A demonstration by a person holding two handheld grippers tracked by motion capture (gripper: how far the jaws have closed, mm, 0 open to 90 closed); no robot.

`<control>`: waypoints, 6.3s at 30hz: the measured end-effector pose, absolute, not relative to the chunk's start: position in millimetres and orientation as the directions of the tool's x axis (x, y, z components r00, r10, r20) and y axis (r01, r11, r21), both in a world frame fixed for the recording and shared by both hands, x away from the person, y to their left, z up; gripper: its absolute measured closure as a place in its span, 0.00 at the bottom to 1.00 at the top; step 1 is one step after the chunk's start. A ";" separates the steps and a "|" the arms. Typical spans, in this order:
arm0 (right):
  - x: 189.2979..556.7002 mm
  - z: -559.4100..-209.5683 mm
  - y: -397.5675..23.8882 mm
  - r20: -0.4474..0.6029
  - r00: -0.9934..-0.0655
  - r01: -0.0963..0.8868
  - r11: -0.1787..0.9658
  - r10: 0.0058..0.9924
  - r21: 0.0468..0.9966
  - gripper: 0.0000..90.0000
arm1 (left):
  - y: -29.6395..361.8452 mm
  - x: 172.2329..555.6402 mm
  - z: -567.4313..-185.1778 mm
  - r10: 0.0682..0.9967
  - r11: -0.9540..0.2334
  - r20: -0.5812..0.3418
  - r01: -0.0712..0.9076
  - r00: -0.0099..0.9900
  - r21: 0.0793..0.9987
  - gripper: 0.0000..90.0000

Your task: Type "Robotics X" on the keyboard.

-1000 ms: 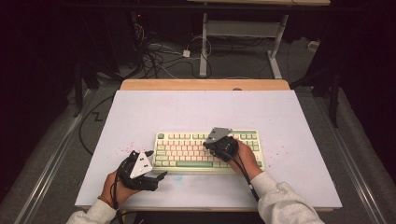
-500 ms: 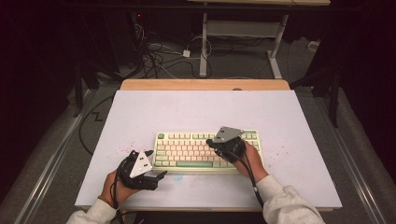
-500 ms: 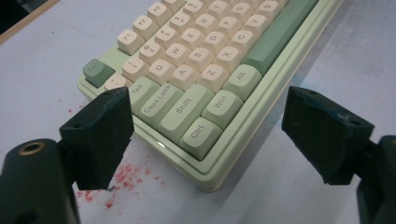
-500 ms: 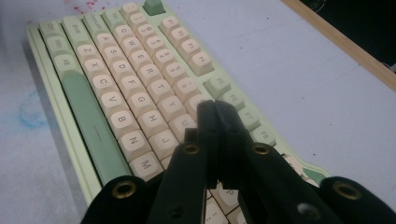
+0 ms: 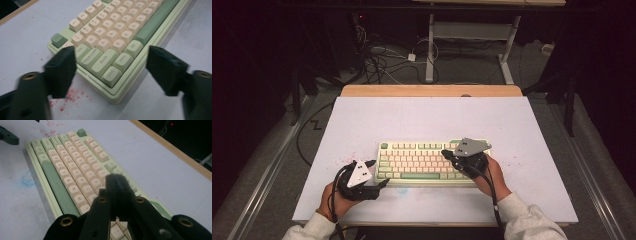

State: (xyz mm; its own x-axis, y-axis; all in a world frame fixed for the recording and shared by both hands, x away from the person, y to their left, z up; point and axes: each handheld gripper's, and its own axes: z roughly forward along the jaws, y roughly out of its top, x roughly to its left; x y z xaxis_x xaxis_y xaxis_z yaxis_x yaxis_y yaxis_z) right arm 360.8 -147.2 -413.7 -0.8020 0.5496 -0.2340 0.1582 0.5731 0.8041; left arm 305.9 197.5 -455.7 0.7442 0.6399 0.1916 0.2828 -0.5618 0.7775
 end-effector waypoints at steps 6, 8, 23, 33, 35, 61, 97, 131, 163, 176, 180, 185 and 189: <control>349.0 -408.1 -161.0 -0.246 -0.800 0.127 0.555 0.547 0.822 1.00 | 195.9 307.4 -451.4 0.635 -0.563 0.177 0.294 0.752 0.772 0.74; 344.9 -407.5 -164.9 -0.249 -0.798 0.119 0.548 0.549 0.828 1.00 | 195.0 308.5 -450.8 0.631 -0.563 0.166 0.300 0.758 0.771 0.83; 327.6 -414.0 -192.9 -0.276 -0.764 0.091 0.521 0.583 0.849 0.32 | 182.9 318.1 -446.5 0.610 -0.574 0.120 0.331 0.783 0.749 0.98; 313.3 -419.4 -204.7 -0.285 -0.754 0.077 0.512 0.591 0.856 0.23 | 165.5 332.0 -440.9 0.578 -0.578 0.083 0.335 0.812 0.744 0.98; 310.0 -421.1 -207.0 -0.282 -0.754 0.081 0.510 0.594 0.857 0.23 | 162.1 333.9 -441.5 0.572 -0.586 0.084 0.335 0.816 0.738 0.98; 300.3 -425.2 -225.8 -0.271 -0.735 0.104 0.499 0.621 0.860 0.22 | 124.8 359.1 -453.7 0.528 -0.643 0.076 0.340 0.846 0.686 0.98; 302.2 -430.1 -221.2 -0.288 -0.742 0.104 0.528 0.605 0.843 0.23 | 146.2 365.7 -447.2 0.576 -0.636 0.108 0.362 0.810 0.682 0.98; 301.8 -430.6 -221.2 -0.302 -0.736 0.098 0.537 0.606 0.838 0.23 | 148.4 362.2 -440.0 0.583 -0.631 0.140 0.337 0.800 0.699 0.97; 301.8 -431.1 -220.9 -0.301 -0.740 0.098 0.540 0.601 0.836 0.23 | 148.3 351.6 -428.9 0.570 -0.616 0.167 0.284 0.805 0.735 0.97; 302.7 -431.0 -222.1 -0.301 -0.739 0.098 0.538 0.603 0.837 0.23 | 150.2 349.9 -428.3 0.575 -0.606 0.181 0.267 0.798 0.750 0.94; 302.8 -431.0 -222.3 -0.300 -0.739 0.099 0.538 0.603 0.837 0.23 | 150.6 348.2 -427.1 0.576 -0.599 0.179 0.263 0.798 0.756 0.94; 302.9 -431.0 -222.5 -0.298 -0.738 0.102 0.537 0.606 0.838 0.23 | 149.6 345.7 -425.3 0.569 -0.597 0.176 0.256 0.803 0.760 0.94; 302.8 -430.9 -222.7 -0.298 -0.738 0.101 0.537 0.605 0.838 0.23 | 147.9 343.5 -424.8 0.562 -0.598 0.177 0.249 0.808 0.762 0.92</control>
State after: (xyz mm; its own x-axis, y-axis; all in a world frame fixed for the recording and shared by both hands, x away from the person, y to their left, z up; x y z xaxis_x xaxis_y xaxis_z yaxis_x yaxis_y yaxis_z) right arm 302.8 -222.7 -430.9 -0.7381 0.6051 -0.2984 0.1013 0.5367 0.8376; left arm 343.5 147.9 -424.8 0.8079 0.5621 0.1771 0.2491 -0.5981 0.7618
